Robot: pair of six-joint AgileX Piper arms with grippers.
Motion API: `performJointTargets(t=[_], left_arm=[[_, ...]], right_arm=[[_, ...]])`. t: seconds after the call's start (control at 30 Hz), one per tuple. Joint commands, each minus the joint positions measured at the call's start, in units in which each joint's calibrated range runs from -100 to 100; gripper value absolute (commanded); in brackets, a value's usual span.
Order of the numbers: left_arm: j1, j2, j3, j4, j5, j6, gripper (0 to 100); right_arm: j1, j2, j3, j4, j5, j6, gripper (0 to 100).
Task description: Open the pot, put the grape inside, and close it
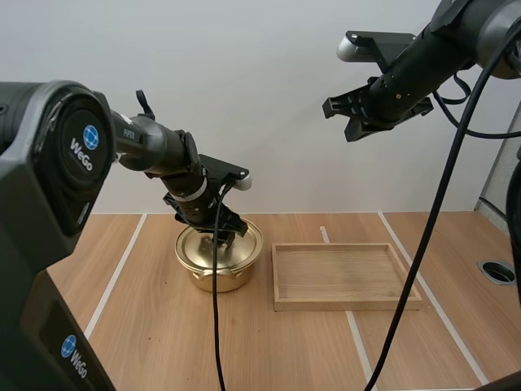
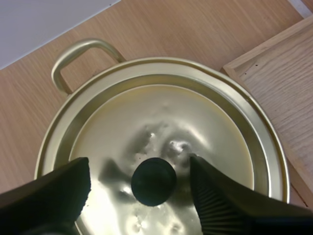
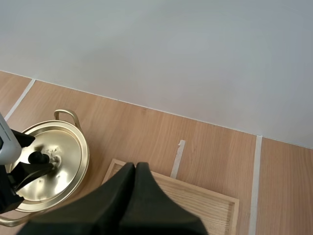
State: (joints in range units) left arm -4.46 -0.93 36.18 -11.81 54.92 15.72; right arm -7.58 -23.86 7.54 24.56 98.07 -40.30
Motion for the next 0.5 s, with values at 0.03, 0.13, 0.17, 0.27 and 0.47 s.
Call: performJointTargets(t=[0.03,0.13,0.17,0.27,0.47], left_arm=[[-0.21,0.27,0.07,0.52,0.03,0.45,100],[-0.21,0.17,-0.46,0.52,0.79,0.45,100],[-0.21,0.17,-1.10,0.52,1.82,0.45,100],[-0.21,-0.23,-4.26,0.52,6.81,0.45,100],[-0.21,-4.82,-11.75,0.65,13.24,0.45,100]], right_arm=[[-0.16,-0.88,0.11,0.42,1.13,-0.64,0],[-0.16,-0.88,0.11,0.42,1.93,-0.64,0],[-0.16,-0.88,0.11,0.42,1.93,-0.64,0],[-0.16,-0.88,0.11,0.42,1.93,-0.64,0],[-0.16,-0.88,0.11,0.42,1.93,-0.64,0]])
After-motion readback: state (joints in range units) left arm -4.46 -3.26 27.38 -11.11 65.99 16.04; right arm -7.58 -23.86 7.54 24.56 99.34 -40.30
